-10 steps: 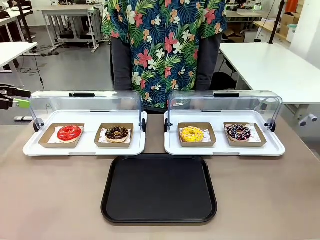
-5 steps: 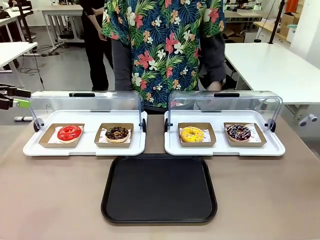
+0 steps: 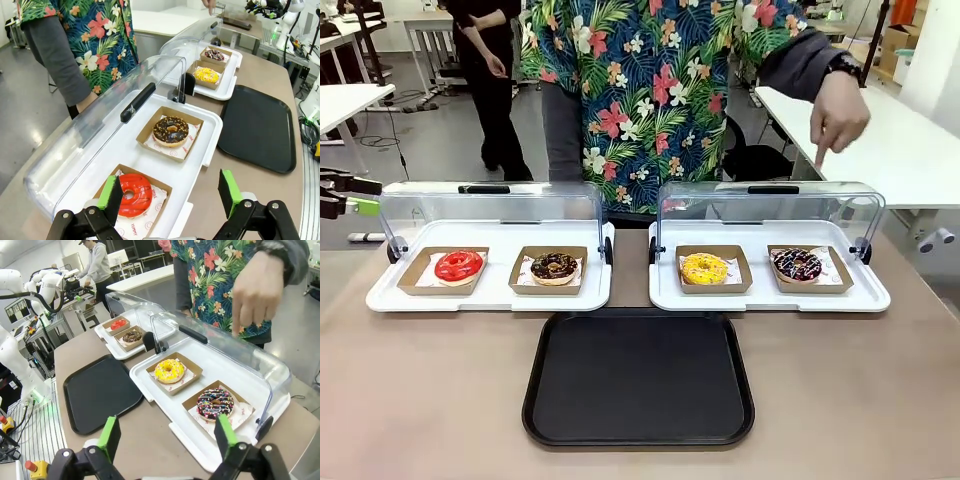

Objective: Move the fourth donut from the left to the tray.
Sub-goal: Pick up the Paper togo box containing the Donut indicated by the person and place it on the Handle tray.

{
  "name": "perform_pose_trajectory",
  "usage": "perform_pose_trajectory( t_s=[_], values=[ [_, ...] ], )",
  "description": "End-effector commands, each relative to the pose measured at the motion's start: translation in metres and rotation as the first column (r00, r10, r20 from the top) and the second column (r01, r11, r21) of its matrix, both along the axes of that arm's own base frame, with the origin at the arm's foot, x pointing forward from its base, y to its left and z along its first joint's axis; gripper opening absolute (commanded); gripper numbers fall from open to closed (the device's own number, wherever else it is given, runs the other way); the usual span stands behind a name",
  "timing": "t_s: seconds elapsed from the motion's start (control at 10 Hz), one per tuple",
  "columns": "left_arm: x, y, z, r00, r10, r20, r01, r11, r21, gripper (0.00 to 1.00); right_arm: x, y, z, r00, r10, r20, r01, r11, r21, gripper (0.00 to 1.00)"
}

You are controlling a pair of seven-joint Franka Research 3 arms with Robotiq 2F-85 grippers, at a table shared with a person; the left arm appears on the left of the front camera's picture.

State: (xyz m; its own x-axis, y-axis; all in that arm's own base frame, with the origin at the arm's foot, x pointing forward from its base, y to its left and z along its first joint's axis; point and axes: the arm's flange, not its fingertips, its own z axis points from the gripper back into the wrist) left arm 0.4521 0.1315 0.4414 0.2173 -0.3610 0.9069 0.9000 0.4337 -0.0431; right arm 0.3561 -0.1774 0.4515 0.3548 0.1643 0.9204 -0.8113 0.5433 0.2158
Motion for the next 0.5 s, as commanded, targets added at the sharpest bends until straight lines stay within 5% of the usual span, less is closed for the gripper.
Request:
perform_pose_trajectory(
  t_s=[0.0,0.4],
  values=[
    [-0.0021,-0.0015,0.0018,1.0,0.004,0.001,-0.004,1.0,-0.001,1.0,0.0038,-0.001,0.0007,0.999,0.007,0.038,-0.007,1.0,0.003,1.0],
    [-0.0021,-0.0015,0.0018,1.0,0.004,0.001,-0.004,1.0,-0.001,1.0,0.0038,-0.001,0.0007,0.999,0.007,0.038,-0.007,1.0,0.003,1.0]
  ],
)
